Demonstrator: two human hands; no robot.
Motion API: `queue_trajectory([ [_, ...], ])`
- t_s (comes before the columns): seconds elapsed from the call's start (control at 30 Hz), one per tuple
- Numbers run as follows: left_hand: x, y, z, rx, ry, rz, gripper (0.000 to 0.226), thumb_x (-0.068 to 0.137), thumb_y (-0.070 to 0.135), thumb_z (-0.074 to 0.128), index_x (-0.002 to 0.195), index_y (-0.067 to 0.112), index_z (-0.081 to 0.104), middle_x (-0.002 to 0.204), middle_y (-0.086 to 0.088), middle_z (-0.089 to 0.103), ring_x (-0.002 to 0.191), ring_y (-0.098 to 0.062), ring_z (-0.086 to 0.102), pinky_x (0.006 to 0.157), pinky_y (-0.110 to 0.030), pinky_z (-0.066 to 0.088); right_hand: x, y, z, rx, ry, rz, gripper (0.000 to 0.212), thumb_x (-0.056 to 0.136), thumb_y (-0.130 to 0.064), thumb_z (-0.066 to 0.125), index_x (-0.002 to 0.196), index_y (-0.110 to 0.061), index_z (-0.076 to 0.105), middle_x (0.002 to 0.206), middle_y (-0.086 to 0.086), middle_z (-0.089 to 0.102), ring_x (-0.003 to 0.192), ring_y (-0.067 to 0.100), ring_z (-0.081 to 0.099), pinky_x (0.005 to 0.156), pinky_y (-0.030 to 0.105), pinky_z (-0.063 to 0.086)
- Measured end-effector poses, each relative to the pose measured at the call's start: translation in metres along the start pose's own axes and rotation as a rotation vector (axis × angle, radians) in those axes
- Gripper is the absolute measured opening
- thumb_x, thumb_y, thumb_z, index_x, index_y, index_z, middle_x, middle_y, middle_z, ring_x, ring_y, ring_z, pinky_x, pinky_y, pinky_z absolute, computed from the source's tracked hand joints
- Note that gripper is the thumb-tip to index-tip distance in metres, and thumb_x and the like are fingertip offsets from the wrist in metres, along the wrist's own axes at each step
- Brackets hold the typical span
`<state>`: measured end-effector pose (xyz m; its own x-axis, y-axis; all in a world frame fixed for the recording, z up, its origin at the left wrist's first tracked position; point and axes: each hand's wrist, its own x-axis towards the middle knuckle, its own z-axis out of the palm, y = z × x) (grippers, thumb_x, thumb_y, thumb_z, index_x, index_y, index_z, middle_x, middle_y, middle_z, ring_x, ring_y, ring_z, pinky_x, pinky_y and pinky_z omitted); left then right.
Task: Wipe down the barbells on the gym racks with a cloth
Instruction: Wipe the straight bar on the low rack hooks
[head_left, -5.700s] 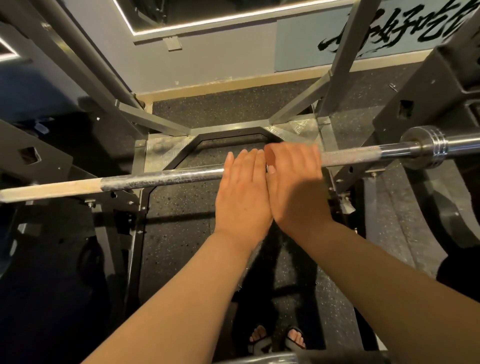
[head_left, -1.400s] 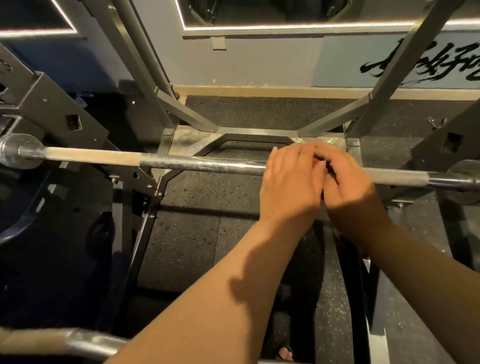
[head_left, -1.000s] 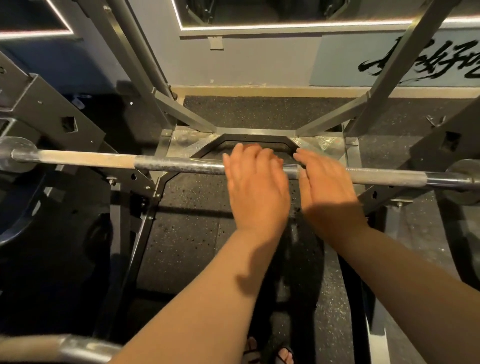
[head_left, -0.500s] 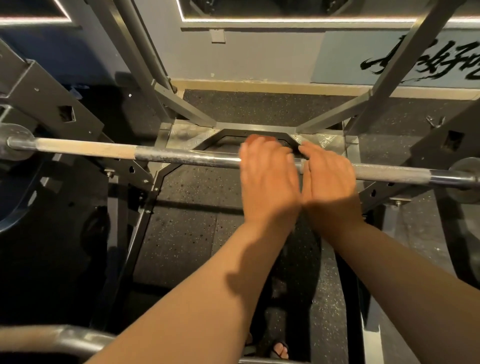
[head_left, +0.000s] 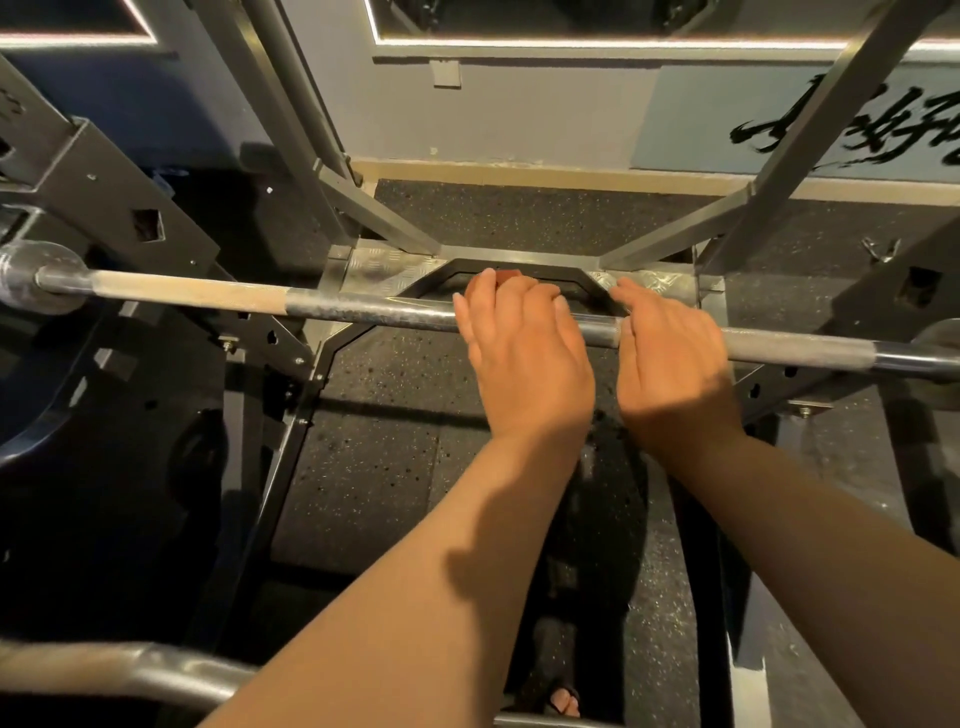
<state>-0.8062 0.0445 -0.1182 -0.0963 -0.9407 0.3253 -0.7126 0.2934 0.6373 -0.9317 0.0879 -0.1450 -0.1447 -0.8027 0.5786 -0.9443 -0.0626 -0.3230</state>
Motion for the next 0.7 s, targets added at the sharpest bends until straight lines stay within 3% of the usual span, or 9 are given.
queue_trajectory([
  [0.13, 0.007, -0.029, -0.027, 0.102, -0.102, 0.194, 0.037, 0.107, 0.032, 0.037, 0.127, 0.017, 0.064, 0.136, 0.002, 0.058, 0.146, -0.021, 0.033, 0.127, -0.046, 0.004, 0.009, 0.003, 0.000, 0.021, -0.099, 0.055, 0.040, 0.104, -0.012, 0.039, 0.137, -0.002, 0.058, 0.126, 0.016, 0.067, 0.111, 0.033, 0.062, 0.099, 0.047, 0.044],
  [0.33, 0.006, -0.014, -0.021, 0.072, -0.017, -0.057, 0.036, 0.108, 0.026, 0.037, 0.130, 0.010, 0.059, 0.142, -0.005, 0.053, 0.150, -0.026, 0.024, 0.127, -0.045, -0.002, 0.004, -0.002, 0.000, 0.025, -0.037, 0.050, 0.037, 0.104, -0.007, 0.040, 0.134, 0.002, 0.060, 0.126, 0.018, 0.068, 0.112, 0.034, 0.064, 0.099, 0.053, 0.047],
  [0.43, -0.006, 0.011, -0.003, 0.187, -0.128, 0.162, 0.035, 0.104, 0.026, 0.041, 0.129, 0.012, 0.059, 0.140, -0.006, 0.054, 0.147, -0.027, 0.030, 0.127, -0.046, -0.003, -0.001, 0.002, 0.003, -0.002, -0.001, 0.002, 0.036, 0.106, -0.014, 0.046, 0.132, 0.005, 0.060, 0.128, 0.020, 0.067, 0.114, 0.034, 0.065, 0.098, 0.053, 0.048],
  [0.53, -0.002, 0.001, -0.009, 0.117, -0.187, 0.350, 0.029, 0.100, 0.020, 0.049, 0.124, 0.011, 0.064, 0.129, -0.006, 0.060, 0.136, -0.026, 0.043, 0.126, -0.046, 0.010, -0.001, 0.001, 0.002, 0.001, -0.054, 0.017, 0.038, 0.105, -0.017, 0.046, 0.134, 0.002, 0.059, 0.129, 0.018, 0.067, 0.113, 0.033, 0.064, 0.100, 0.051, 0.047],
  [0.7, 0.001, -0.034, -0.031, 0.072, -0.117, 0.264, 0.029, 0.106, 0.023, 0.043, 0.124, 0.016, 0.064, 0.135, -0.001, 0.058, 0.141, -0.024, 0.040, 0.124, -0.049, 0.017, -0.001, -0.010, -0.004, 0.086, -0.071, 0.092, 0.037, 0.105, -0.010, 0.039, 0.133, 0.000, 0.061, 0.138, 0.016, 0.063, 0.124, 0.030, 0.060, 0.108, 0.052, 0.043],
])
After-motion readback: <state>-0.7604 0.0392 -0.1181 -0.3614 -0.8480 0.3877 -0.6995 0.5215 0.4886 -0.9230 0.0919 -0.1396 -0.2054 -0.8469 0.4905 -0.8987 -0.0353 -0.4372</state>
